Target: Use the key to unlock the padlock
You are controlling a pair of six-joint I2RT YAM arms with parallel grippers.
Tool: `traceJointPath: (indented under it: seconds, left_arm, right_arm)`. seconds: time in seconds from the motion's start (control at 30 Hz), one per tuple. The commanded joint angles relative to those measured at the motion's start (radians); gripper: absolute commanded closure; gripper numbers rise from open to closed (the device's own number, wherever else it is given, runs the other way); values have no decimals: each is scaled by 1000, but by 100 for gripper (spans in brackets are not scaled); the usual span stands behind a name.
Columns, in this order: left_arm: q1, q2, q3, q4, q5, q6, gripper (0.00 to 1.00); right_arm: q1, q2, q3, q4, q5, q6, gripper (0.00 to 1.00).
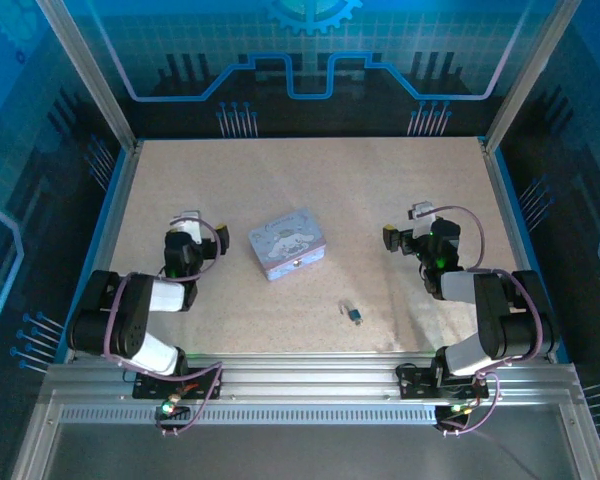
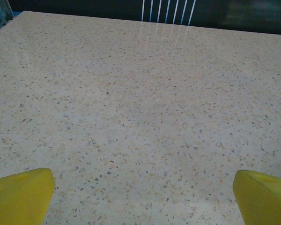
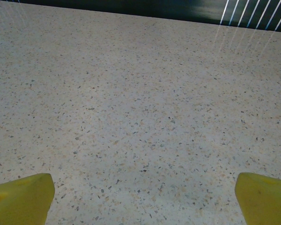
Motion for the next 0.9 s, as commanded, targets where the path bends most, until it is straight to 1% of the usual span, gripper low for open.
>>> traceJointPath:
  seconds: [0.0, 0.2, 0.27, 0.3, 0.37, 0.4, 0.43, 0.87]
  left_arm:
    - [10, 37, -48, 213, 38, 34, 1]
    - [10, 42, -68, 257, 59, 37, 1]
    - [10, 33, -35, 185, 38, 33, 1]
    - [10, 29, -8, 126, 31, 32, 1]
    - [11, 23, 82, -52, 32, 32, 1]
    - [13, 17, 89, -75, 49, 32, 1]
    - [16, 26, 85, -46, 48, 33, 1]
    - [16, 22, 83, -51, 46, 34, 1]
  right_arm:
    - [-1, 11, 18, 3, 12, 11, 0]
    - [-1, 12, 18, 3, 12, 11, 0]
    - [-1, 11, 18, 3, 12, 11, 0]
    - [-1, 11, 18, 3, 12, 11, 0]
    - [-1, 12, 18, 3, 12, 12, 0]
    - [-1, 11, 18, 3, 13, 11, 0]
    - [-1, 11, 18, 3, 13, 11, 0]
    - [3, 12, 17, 2, 23, 8, 0]
